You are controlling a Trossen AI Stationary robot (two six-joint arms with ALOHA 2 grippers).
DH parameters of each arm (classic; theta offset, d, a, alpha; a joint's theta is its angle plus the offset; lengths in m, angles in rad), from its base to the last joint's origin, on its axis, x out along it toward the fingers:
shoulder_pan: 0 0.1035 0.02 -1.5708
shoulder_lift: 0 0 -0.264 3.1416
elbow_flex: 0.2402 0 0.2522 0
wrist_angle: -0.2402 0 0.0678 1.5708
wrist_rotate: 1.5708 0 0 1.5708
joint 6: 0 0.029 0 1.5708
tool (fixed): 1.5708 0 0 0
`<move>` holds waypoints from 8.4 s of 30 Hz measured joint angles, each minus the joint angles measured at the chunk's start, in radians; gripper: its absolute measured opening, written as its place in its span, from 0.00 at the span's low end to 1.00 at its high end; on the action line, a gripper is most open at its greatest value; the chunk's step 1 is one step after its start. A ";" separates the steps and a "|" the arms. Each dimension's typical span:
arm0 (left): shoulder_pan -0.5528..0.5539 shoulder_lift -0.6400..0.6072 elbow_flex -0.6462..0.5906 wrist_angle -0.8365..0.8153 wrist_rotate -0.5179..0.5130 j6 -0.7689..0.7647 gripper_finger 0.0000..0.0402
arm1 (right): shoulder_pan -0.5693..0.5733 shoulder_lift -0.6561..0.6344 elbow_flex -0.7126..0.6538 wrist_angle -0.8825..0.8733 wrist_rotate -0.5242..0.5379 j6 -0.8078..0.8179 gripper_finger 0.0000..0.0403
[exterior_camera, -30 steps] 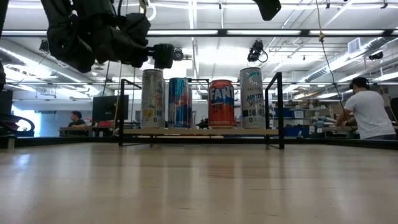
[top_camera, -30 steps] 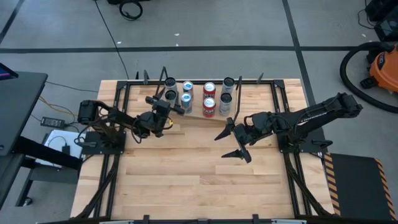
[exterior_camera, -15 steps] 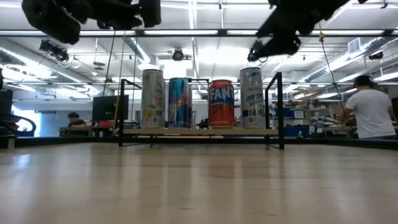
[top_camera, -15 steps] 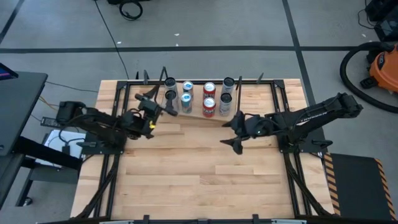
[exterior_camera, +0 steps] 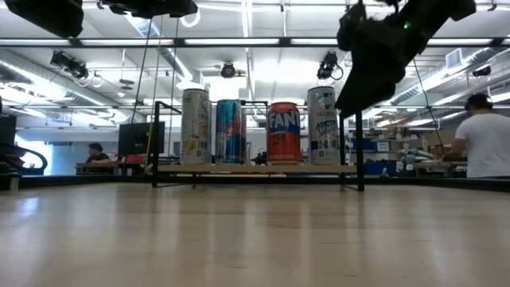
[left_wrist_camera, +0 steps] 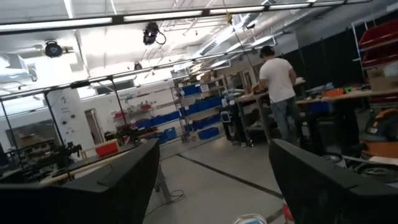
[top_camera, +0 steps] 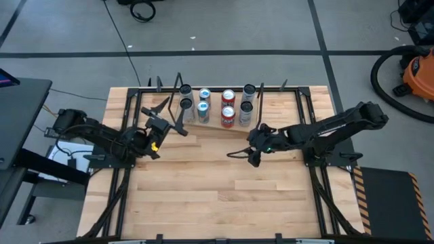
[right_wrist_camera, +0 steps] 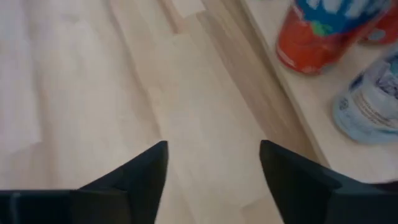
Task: Place canned beverage on shelf
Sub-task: Adjust the shelf on the table, then adjust the white yellow soda can on the shelf
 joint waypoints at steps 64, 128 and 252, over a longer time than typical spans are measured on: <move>-0.003 -0.006 0.000 -0.046 -0.055 0.041 0.78 | -0.311 0.040 0.000 -0.142 -0.170 -0.006 0.28; -0.065 -0.015 0.308 -0.746 -0.037 -0.174 0.78 | -0.207 0.041 0.000 0.543 -0.334 -0.217 0.28; 0.689 0.200 0.785 -2.377 1.001 -1.074 0.64 | -0.207 0.041 0.000 0.523 -0.343 -0.228 0.28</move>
